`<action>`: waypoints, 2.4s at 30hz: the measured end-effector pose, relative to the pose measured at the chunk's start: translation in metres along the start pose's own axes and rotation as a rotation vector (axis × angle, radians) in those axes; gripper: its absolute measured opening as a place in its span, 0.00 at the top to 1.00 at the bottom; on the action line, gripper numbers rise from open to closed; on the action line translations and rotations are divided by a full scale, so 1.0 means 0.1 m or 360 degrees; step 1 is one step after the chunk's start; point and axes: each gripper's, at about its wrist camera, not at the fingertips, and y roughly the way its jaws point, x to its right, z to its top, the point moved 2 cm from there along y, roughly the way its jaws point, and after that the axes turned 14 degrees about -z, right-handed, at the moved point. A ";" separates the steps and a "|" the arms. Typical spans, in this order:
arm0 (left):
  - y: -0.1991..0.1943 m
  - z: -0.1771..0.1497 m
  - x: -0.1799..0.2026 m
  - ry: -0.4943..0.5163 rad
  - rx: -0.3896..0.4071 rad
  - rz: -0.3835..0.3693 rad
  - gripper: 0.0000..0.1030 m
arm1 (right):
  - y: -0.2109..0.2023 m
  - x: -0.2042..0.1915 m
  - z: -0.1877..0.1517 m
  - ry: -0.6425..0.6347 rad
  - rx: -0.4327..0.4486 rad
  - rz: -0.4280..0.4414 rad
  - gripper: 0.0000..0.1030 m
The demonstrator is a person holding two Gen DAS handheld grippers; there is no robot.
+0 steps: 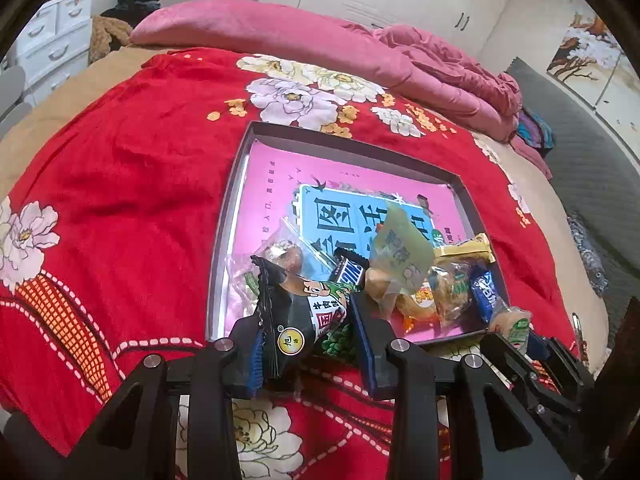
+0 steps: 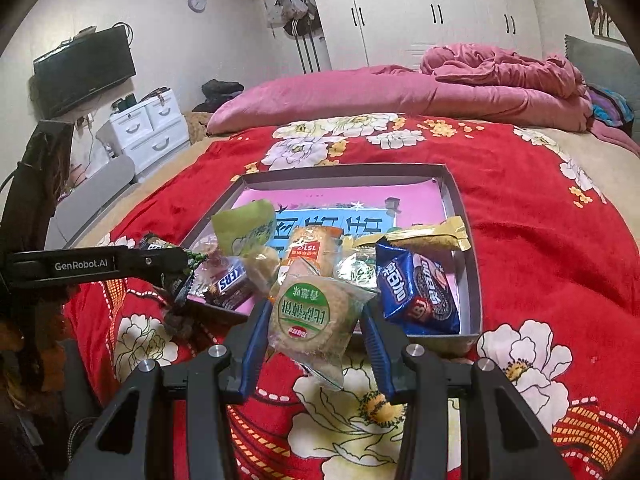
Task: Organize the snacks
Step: 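Carry the snack bag over the tray with the left tool while the right carries the pastry, then lower and release the snack bag in the tray with the left tool while the right releases the pastry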
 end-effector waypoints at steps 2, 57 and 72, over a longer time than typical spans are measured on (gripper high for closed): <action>0.03 0.01 -0.01 -0.0001 -0.0001 0.0004 0.63 | 0.02 0.00 0.02 0.0001 0.0004 0.0001 0.56; 0.38 0.02 -0.08 -0.0007 -0.0076 0.0090 0.63 | 0.42 -0.06 0.15 -0.0071 0.0022 -0.0034 0.44; 0.31 0.03 -0.06 -0.0004 -0.0058 0.0075 0.50 | 0.36 -0.02 0.16 -0.0058 0.0066 -0.0073 0.39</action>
